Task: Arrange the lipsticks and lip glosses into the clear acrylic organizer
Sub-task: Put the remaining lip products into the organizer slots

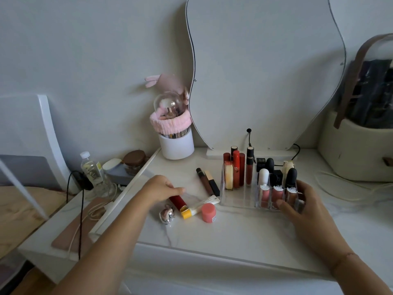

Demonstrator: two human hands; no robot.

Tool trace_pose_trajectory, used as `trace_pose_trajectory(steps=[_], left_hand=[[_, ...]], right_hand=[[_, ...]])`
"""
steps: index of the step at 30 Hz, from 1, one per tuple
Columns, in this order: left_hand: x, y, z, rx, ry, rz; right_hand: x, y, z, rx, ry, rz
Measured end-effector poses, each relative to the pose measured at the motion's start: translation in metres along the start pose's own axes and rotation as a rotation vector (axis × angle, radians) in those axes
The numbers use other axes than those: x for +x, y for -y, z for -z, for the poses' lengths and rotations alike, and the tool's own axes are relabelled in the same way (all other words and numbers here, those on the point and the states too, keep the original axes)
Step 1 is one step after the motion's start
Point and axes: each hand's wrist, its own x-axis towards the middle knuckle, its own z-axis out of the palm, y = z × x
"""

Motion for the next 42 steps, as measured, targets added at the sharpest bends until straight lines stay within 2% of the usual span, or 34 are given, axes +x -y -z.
trace_pose_trajectory(steps=[5,9,12,16,21,24,28,42], left_hand=[[0.001,-0.003,-0.009,-0.112,-0.062,0.045],[0.005,-0.004,-0.014,-0.158,-0.099,0.003],[0.001,-0.011,-0.016,-0.327,-0.185,-0.043],[-0.016,-0.042,-0.014,-0.597,-0.254,-0.237],[-0.039,-0.083,-0.015,-0.739,-0.218,-0.501],[-0.046,-0.096,-0.027,-0.723,-0.176,-0.563],[-0.048,-0.099,-0.045,-0.693,-0.149,-0.554],[-0.046,-0.091,-0.067,-0.529,-0.233,-0.507]], right_hand=[[0.001,-0.003,0.0,-0.015,-0.01,0.007],[0.002,-0.005,-0.001,-0.01,-0.018,0.006],[0.002,-0.006,-0.001,-0.01,-0.017,0.004],[0.002,-0.006,-0.002,-0.007,-0.03,0.006],[0.003,-0.007,-0.001,0.013,-0.026,0.007],[0.002,-0.007,-0.001,0.024,-0.022,0.004],[0.002,-0.006,-0.001,0.006,-0.023,0.004],[0.0,-0.004,0.0,0.008,-0.009,-0.005]])
